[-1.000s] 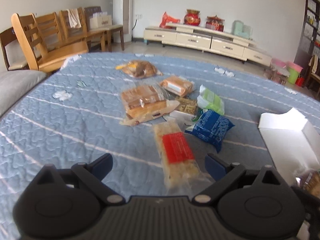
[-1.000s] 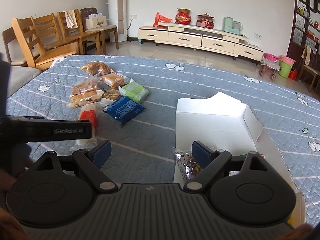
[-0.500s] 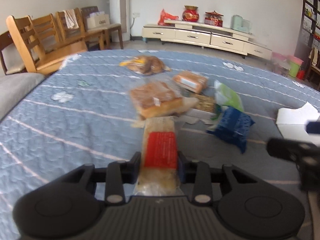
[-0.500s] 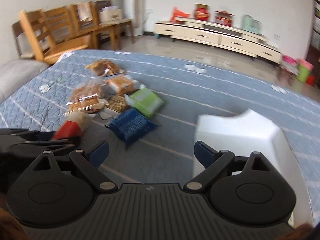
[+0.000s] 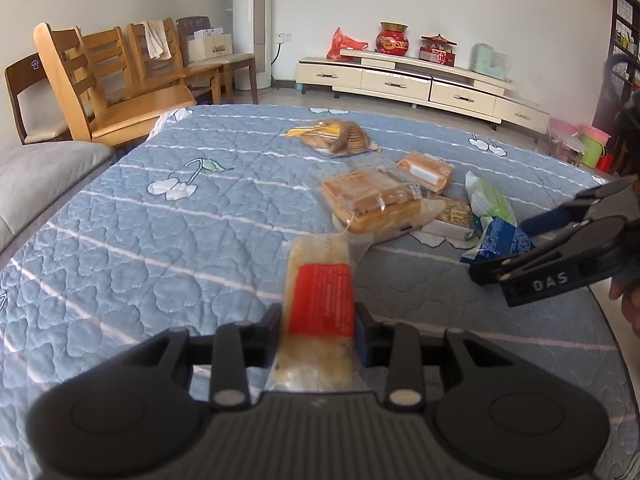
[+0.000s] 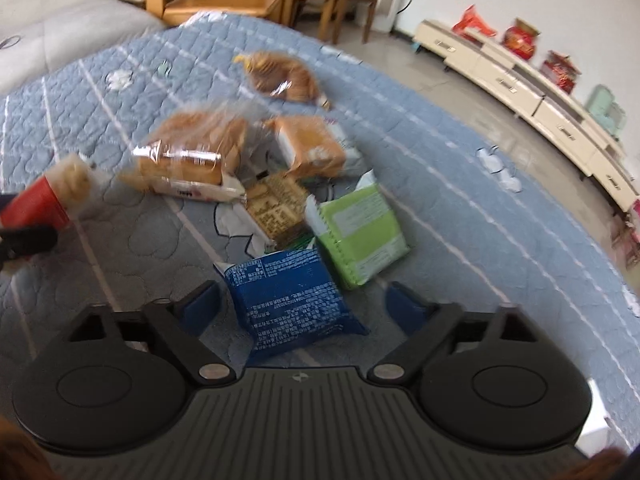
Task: Organize snacks
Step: 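Grasp the blue pack with the right tool while the left tool grasps the red-labelled bread stick bag, then carry the blue pack and red-labelled bag over the white box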
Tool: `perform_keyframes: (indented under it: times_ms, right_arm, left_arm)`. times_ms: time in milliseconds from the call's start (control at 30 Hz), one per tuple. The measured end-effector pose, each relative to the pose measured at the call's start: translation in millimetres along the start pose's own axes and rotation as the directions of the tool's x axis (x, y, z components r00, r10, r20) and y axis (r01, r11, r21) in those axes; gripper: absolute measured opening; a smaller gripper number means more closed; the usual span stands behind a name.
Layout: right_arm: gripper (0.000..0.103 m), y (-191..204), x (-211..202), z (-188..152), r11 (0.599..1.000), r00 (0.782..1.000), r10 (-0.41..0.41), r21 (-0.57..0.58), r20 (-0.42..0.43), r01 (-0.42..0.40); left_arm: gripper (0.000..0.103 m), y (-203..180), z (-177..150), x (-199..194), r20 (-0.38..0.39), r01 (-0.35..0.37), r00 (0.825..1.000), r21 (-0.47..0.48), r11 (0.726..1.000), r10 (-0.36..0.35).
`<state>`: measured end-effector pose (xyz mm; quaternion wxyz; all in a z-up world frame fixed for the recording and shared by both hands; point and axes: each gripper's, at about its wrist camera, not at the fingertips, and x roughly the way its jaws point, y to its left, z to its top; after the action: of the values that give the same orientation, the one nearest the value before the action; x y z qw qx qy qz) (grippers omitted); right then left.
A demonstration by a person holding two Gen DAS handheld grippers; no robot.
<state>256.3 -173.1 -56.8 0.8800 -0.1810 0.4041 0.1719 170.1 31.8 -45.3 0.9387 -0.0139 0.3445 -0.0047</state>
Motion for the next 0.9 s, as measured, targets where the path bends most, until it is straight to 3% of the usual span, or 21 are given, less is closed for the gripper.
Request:
perform_keyframes:
  times_ms: [33,100,167,333,533,900]
  right_arm:
    - [0.092,-3,1,0,0.999,1.000,0.024,0.021,0.004,-0.024]
    - [0.063,-7,-2,-1,0.995,0.999,0.053,0.086,0.008,-0.054]
    - [0.058,-2,-7,-4,0.994,1.000,0.027,0.101,0.010,-0.028]
    - [0.057,9,-33,-23,0.980,1.000,-0.007,0.199,0.028,0.002]
    - [0.057,23,-88,-52,0.944,0.992,-0.062,0.330,0.106,0.024]
    - [0.058,48,-165,-92,0.920,0.972,-0.168,0.382,0.167,0.093]
  left_arm:
    - [0.035,0,1,0,0.002,0.002,1.000,-0.003,1.000,-0.002]
    - [0.035,0,0,-2,0.005,-0.002,1.000,-0.005,1.000,0.002]
    - [0.035,1,0,-4,0.006,-0.001,1.000,-0.008,1.000,0.001]
    - [0.035,-2,0,-17,0.024,0.000,1.000,-0.010,1.000,0.000]
    - [0.035,-8,1,-43,0.061,0.007,0.998,0.001,1.000,-0.007]
    - [0.035,-21,-6,-93,0.119,0.026,0.992,0.038,0.999,-0.030]
